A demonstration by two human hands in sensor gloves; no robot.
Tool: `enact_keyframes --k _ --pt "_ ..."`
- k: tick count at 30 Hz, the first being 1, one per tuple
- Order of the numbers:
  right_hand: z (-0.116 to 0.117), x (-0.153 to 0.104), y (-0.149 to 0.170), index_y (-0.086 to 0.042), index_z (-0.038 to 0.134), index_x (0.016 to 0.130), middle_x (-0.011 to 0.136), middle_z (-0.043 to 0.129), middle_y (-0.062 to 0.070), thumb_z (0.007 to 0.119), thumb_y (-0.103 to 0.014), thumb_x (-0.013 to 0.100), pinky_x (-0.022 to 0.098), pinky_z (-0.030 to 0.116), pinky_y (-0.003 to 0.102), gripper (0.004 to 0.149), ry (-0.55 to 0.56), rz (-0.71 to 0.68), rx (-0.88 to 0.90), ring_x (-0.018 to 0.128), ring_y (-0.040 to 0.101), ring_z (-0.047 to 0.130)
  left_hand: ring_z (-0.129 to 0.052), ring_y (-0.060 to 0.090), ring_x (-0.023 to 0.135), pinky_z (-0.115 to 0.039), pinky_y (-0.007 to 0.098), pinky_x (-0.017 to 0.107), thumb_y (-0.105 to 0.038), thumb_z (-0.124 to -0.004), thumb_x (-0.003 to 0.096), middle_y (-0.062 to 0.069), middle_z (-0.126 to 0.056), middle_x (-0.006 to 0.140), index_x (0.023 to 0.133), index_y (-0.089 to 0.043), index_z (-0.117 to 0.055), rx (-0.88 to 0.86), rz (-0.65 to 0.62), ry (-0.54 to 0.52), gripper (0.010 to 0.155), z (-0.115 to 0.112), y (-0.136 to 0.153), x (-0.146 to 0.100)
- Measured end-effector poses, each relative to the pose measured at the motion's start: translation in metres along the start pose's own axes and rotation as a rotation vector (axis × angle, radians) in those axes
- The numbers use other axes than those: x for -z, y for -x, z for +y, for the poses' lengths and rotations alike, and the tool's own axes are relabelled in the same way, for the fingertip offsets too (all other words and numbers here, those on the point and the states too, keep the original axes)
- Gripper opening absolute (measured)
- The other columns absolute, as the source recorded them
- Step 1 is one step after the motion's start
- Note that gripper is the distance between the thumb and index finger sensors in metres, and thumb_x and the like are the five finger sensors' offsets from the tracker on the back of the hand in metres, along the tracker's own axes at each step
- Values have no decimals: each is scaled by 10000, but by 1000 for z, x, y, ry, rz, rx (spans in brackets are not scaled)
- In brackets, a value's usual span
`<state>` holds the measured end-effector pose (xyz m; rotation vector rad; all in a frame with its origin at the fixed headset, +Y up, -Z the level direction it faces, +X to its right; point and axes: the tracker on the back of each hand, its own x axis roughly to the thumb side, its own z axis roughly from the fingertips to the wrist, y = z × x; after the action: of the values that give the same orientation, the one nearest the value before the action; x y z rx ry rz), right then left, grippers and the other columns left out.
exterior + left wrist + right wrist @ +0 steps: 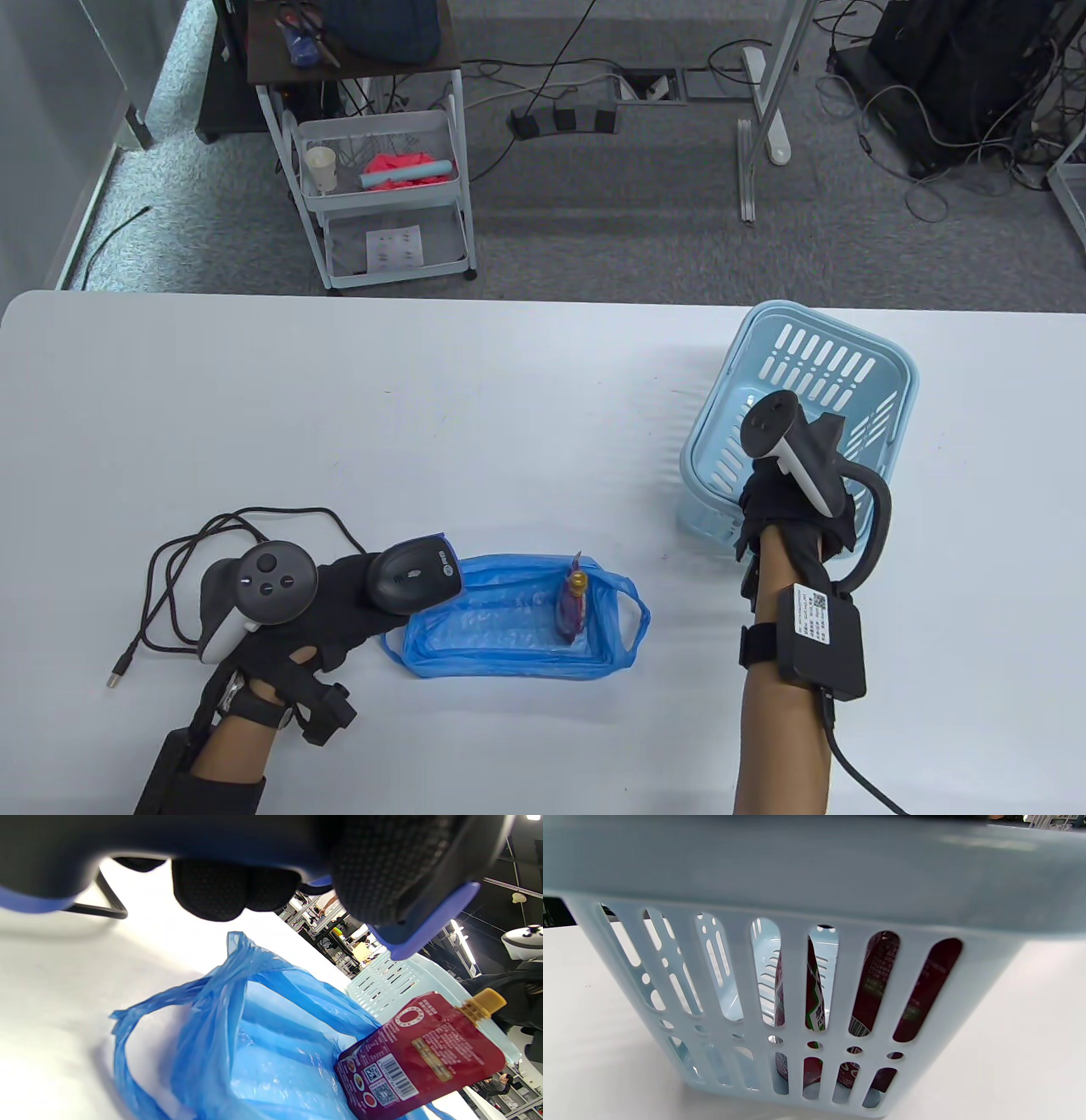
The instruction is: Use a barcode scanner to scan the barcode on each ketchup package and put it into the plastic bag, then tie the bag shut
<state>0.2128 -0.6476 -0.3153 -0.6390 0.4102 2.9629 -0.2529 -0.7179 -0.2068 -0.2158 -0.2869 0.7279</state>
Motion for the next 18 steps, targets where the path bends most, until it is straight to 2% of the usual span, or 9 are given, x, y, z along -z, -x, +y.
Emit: enact_keyframes --k 8,18 --pt "-2 -4 2 -157 774 944 861 849 179 803 -200 519 388 791 403 428 27 -3 17 642 361 891 -990 288 668 -763 537 626 -487 -891 435 -20 -897 853 891 -253 -834 -12 -4 -7 516 2 2 0" --pt "-27 -26 -1 -165 766 945 860 837 176 798 -203 521 409 784 411 427 118 -39 67 664 361 878 -991 288 665 -766 537 623 -487 -892 434 -18 -898 852 890 -251 -835 -23 -15 -17 516 4 2 -1"
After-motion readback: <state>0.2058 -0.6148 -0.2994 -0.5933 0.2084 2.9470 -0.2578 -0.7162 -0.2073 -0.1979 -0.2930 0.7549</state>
